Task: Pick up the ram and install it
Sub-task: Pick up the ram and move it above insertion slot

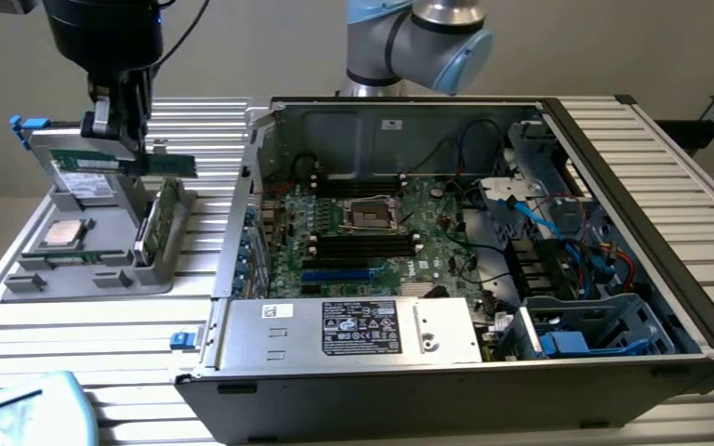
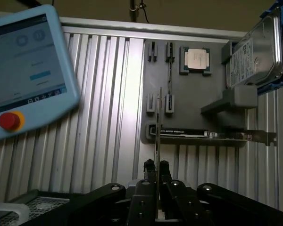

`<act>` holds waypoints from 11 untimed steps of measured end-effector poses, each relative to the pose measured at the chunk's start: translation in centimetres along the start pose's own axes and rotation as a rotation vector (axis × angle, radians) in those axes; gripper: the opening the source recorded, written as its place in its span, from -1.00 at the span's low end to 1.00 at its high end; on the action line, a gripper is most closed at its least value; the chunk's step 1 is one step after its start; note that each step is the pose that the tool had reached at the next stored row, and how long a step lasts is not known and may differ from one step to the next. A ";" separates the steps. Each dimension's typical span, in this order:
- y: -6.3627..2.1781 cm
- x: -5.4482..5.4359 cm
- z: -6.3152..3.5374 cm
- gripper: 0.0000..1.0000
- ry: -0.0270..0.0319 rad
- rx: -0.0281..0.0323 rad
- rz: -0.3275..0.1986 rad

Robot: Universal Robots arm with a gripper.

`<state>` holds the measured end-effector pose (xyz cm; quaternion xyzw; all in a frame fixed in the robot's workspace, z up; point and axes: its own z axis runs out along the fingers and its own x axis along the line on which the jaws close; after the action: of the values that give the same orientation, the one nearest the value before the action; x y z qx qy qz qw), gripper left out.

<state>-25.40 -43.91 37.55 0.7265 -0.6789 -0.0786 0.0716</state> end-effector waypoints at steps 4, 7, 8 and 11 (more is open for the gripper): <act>-1.77 0.1 -0.43 -0.73 0.0001 0.0000 0.000; -3.09 0.2 -0.73 -0.73 0.0001 0.0000 0.000; -3.52 0.2 -0.82 -0.73 0.0001 0.0000 0.000; -4.87 0.3 -1.12 -0.73 0.0002 0.0000 0.000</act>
<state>-20.40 -43.91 37.62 0.7266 -0.6788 -0.0786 0.0717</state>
